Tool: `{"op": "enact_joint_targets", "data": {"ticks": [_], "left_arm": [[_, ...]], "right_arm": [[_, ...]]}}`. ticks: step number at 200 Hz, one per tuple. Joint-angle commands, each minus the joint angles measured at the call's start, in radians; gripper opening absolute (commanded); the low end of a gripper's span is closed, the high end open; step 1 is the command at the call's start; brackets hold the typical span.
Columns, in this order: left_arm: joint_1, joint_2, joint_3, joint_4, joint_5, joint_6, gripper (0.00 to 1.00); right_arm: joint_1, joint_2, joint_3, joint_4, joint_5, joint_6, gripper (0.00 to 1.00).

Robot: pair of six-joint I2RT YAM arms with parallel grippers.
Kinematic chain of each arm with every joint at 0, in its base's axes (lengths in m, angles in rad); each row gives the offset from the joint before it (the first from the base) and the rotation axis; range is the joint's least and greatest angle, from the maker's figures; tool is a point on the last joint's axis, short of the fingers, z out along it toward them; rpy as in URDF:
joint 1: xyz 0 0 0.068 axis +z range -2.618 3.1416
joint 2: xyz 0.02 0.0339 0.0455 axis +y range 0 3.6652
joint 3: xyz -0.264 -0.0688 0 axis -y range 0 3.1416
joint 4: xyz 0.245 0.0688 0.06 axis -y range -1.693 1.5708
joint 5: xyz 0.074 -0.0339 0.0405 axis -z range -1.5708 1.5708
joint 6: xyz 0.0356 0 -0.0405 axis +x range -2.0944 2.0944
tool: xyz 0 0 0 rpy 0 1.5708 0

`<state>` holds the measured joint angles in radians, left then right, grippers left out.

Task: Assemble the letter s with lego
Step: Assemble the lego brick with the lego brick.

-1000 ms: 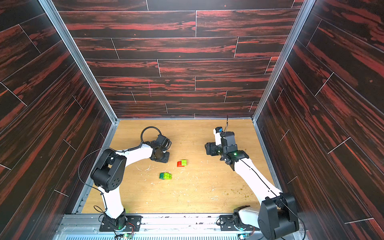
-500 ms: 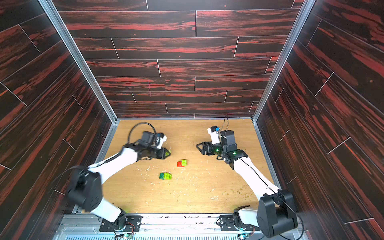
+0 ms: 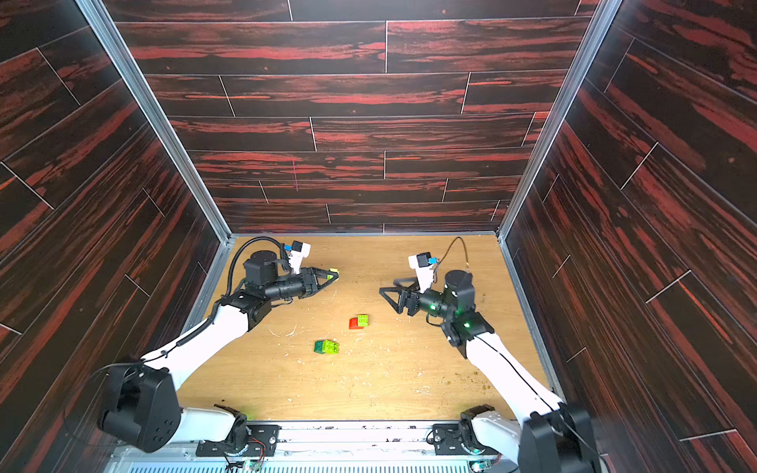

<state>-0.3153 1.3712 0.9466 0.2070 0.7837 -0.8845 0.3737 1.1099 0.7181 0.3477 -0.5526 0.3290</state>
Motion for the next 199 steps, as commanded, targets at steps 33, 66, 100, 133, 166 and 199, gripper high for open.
{"op": "enact_joint_targets", "data": {"ticks": [33,66,100,133,166,199], "left_arm": [[-0.025,-0.099,0.016,0.037,0.129,-0.267,0.27],[-0.078,-0.104,0.035,0.025,0.172,-0.311,0.27],[-0.114,-0.127,0.04,0.058,0.181,-0.359,0.27],[-0.123,-0.142,0.072,0.053,0.207,-0.364,0.26],[-0.128,-0.172,0.042,0.053,0.196,-0.37,0.26],[-0.131,-0.198,0.027,0.076,0.194,-0.39,0.26]], "right_arm": [[0.18,-0.014,-0.025,0.188,0.119,-0.402,0.81],[0.194,0.019,-0.028,0.277,-0.016,-0.514,0.79],[0.22,0.09,-0.024,0.496,-0.049,-0.471,0.75],[0.274,0.171,0.059,0.372,-0.101,-0.52,0.74],[0.272,0.192,0.036,0.491,-0.038,-0.474,0.73],[0.267,0.212,0.011,0.594,-0.034,-0.458,0.74]]}}
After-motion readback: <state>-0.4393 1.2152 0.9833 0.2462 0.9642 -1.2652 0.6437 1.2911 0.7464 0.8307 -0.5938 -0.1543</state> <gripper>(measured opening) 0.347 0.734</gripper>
